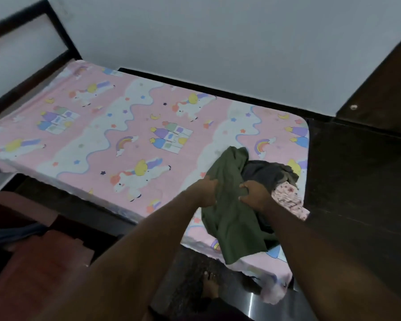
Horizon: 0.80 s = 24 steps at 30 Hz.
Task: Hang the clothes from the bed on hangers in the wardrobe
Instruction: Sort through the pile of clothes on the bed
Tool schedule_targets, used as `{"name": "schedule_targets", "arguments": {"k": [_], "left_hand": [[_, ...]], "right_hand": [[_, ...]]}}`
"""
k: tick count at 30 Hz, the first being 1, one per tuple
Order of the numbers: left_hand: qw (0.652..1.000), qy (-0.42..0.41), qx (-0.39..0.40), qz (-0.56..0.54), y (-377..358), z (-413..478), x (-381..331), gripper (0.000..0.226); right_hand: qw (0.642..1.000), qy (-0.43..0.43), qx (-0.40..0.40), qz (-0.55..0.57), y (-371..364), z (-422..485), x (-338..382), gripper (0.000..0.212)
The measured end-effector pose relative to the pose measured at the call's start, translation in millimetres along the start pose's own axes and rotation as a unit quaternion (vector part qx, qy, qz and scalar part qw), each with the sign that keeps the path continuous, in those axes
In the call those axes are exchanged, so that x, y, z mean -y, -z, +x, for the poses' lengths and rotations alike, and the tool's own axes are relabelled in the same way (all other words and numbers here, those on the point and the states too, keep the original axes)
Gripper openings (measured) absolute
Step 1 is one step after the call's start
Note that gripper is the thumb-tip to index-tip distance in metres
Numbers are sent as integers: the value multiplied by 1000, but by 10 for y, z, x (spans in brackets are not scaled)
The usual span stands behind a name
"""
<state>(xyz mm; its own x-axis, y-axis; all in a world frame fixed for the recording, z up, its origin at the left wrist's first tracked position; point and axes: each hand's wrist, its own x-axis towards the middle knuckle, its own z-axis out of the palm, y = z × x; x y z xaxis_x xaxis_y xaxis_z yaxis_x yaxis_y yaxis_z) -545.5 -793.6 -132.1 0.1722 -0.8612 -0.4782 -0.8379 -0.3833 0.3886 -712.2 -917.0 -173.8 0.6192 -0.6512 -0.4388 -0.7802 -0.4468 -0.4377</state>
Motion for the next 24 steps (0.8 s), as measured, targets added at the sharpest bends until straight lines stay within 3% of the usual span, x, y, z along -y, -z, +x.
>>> {"name": "schedule_targets", "arguments": {"k": [6, 13, 20, 24], "left_hand": [[993, 93, -69, -29, 275, -597, 721, 68], [955, 240, -156, -72, 374, -1763, 2085, 56], [872, 393, -264, -127, 378, -3396, 3755, 45], [801, 476, -317, -180, 337, -4473, 4586, 58]], "right_hand": [[987, 162, 19, -7, -187, 212, 1514, 49], [942, 324, 75, -42, -920, 23, 3489, 49], [865, 464, 140, -131, -1982, -450, 5585, 42], [810, 527, 179, -184, -2638, -838, 6759, 53]]}}
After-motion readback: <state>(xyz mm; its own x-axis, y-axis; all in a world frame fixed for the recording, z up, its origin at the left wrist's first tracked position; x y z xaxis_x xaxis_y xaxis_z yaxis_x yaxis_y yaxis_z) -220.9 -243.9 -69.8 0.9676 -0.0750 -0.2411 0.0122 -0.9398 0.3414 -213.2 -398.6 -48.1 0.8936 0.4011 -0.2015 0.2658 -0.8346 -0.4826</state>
